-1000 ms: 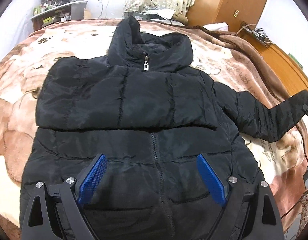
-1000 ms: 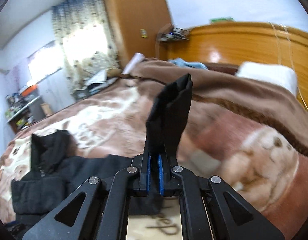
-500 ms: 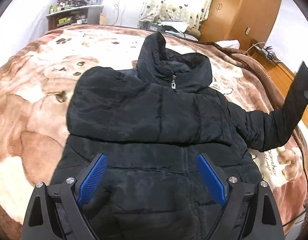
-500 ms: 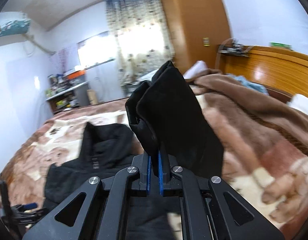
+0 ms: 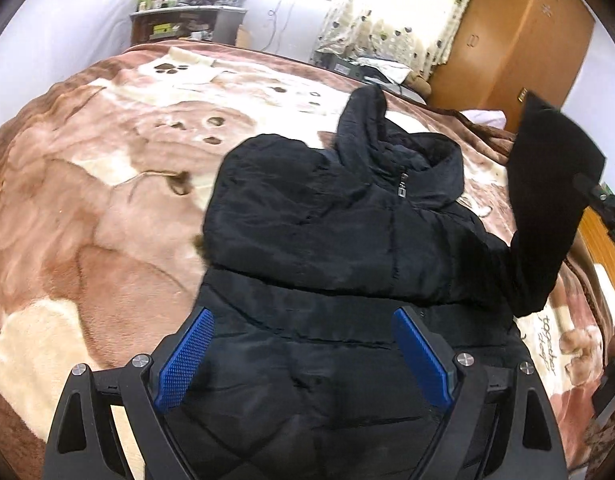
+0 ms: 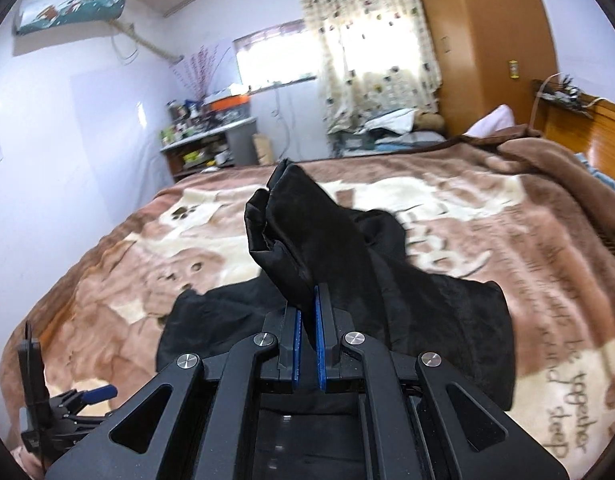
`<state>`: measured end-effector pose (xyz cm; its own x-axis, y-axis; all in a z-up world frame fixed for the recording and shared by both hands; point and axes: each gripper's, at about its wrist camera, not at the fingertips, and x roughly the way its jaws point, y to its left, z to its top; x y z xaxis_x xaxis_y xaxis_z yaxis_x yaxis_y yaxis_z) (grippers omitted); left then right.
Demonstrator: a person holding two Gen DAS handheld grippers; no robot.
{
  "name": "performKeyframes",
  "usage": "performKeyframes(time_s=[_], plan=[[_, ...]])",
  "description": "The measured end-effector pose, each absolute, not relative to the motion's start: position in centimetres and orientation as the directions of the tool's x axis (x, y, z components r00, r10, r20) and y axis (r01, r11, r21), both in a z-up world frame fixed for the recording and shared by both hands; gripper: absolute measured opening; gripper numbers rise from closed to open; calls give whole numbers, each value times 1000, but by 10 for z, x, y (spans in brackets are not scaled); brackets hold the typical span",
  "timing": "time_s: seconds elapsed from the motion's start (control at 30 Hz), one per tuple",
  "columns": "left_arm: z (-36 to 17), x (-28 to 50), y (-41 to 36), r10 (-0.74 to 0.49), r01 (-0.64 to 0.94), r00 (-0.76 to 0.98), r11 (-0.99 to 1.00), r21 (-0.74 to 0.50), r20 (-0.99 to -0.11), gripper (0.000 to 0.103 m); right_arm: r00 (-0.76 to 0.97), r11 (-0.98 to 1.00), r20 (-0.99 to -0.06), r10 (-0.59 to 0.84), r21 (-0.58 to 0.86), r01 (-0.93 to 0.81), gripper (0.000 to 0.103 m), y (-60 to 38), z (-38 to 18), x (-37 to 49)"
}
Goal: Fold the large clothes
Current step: 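Lift the sleeve with the right tool and fold it over the jacket body, then open the right tool, then grasp the jacket hem with both tools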
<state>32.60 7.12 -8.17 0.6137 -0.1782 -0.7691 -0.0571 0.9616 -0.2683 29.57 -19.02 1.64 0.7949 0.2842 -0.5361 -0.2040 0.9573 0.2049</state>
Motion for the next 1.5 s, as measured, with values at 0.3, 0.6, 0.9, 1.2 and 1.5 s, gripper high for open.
performKeyframes(time_s=[0.3,0.6,0.9,1.2,1.5], plan=[[-93,330,94,-162,-95,609,957,-274,-776,91,697,928,-612,373,247,-279,6,-128,-31,320],[-110,335,108,-154,-122,593,953,-277,-791,91,600,917,-700,386,218,-335,6,-85,-75,339],[-111,340,111,-145,-137,601,950,-280,-786,91,522,903,-743,419,283,-322,22,-75,-98,350],[-85,355,86,-163,-68,624,963,-261,-764,91,616,904,-666,422,262,-337,49,-126,-47,327],[-63,391,24,-225,56,641,967,-248,-734,91,714,989,-692,105,145,-5,49,-263,-45,335]])
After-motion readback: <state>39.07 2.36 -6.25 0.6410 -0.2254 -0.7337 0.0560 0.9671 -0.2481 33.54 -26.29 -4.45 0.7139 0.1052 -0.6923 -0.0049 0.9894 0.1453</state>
